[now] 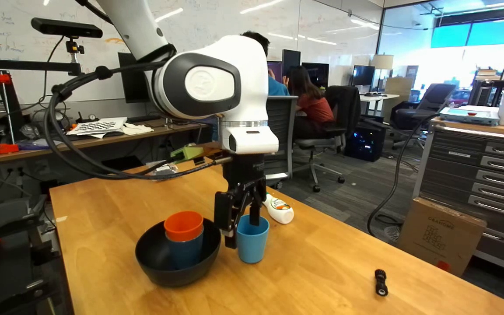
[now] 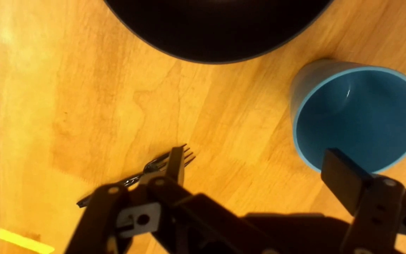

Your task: Stack up the cups inside the black bowl then put the fork inside the blue cup

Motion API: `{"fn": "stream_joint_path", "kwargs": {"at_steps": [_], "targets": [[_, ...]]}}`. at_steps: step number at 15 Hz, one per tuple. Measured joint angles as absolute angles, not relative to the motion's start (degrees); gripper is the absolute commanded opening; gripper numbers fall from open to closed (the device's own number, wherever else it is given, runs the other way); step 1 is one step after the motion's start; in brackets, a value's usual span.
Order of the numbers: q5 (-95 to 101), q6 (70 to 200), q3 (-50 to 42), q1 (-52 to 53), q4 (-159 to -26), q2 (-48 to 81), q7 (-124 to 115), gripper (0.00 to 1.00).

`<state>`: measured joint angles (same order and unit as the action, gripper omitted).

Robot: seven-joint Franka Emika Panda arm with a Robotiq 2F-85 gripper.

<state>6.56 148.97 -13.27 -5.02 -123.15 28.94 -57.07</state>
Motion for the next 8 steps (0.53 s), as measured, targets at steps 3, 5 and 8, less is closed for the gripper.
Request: {"fn": "stream_joint_path", "kwargs": {"at_steps": [3, 5, 8], "targets": [[6.0, 149.0, -13.3, -5.0, -122.9, 30.1, -56.4, 1.00], [5.8, 148.9, -13.3, -5.0, -122.7, 30.9, -56.0, 1.00], [5.0, 148.9, -13.3, -5.0, -122.3, 32.3, -55.3, 0.73]]}}
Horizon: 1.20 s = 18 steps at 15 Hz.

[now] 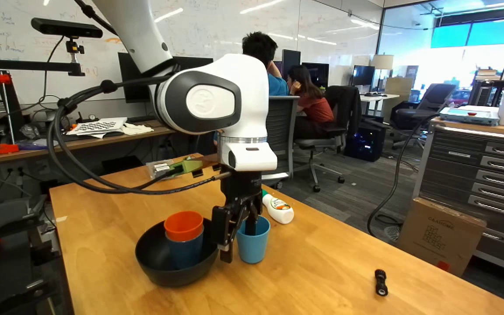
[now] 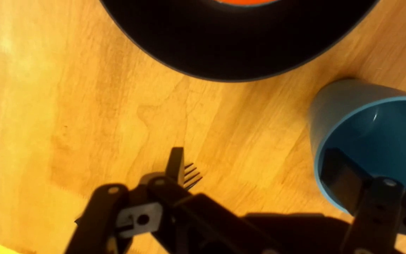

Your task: Stack up the cups inside the black bowl then put the fork inside the blue cup

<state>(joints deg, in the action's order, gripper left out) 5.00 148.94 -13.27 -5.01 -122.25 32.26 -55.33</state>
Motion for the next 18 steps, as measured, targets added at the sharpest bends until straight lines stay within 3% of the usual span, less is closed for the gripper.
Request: {"fn": "stream_joint_path", "kwargs": {"at_steps": [2, 11, 18], "targets": [[3.6, 148.9, -13.2, -5.0, -121.7, 33.0, -54.9, 0.71], [-0.4, 148.6, -12.7, -4.6, -120.4, 33.5, -54.0, 0.01], [-0.4, 148.9, -13.2, -3.0, -119.8, 32.7, -54.0, 0.01]]}}
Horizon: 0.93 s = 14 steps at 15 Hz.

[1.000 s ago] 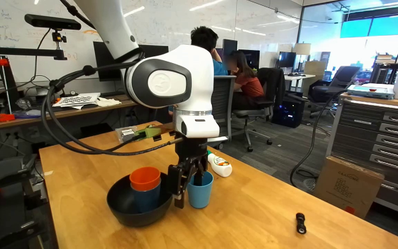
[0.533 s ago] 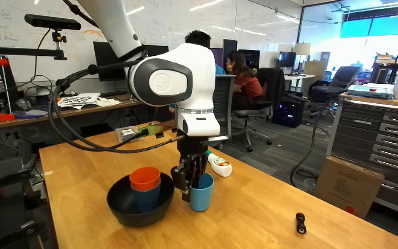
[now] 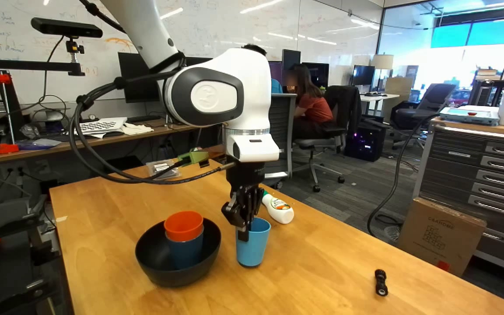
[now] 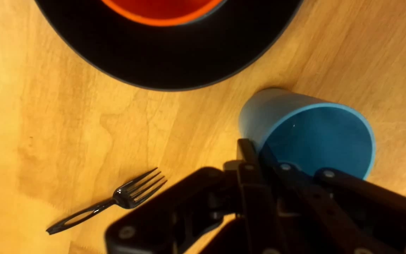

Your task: Stack up the cups inside the black bowl then put the fork inside the blue cup

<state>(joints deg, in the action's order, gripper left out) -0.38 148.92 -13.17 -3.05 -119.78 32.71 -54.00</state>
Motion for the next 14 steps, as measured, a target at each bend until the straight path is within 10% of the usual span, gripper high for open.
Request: {"fn": "stream_joint_path", "kwargs": {"at_steps": [14], "targets": [[-0.2, 149.6, -14.0, 0.1, -129.4, 19.9, -53.1, 0.01]]}}
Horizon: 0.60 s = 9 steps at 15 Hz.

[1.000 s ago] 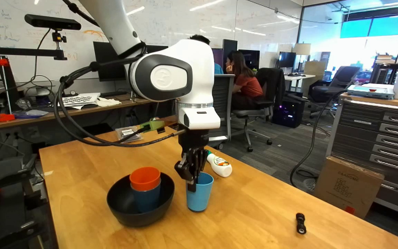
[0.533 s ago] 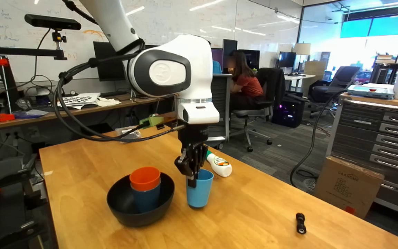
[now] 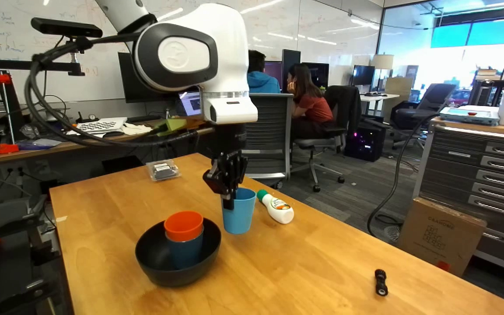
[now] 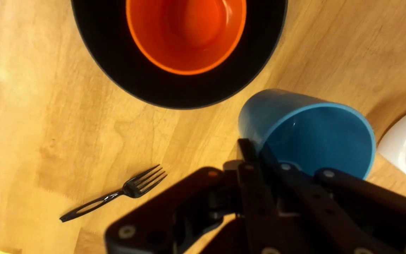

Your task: Stack up the cups inside the black bowl then put the fork inside the blue cup

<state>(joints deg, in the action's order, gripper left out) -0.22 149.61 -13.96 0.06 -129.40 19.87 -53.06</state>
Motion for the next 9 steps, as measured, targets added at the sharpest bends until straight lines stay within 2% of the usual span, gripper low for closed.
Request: {"fn": "stream_joint_path", "kwargs": {"at_steps": [9], "targets": [[1.2, 151.3, -11.7, 0.2, -143.9, 1.9, -47.9, 0.01]]}}
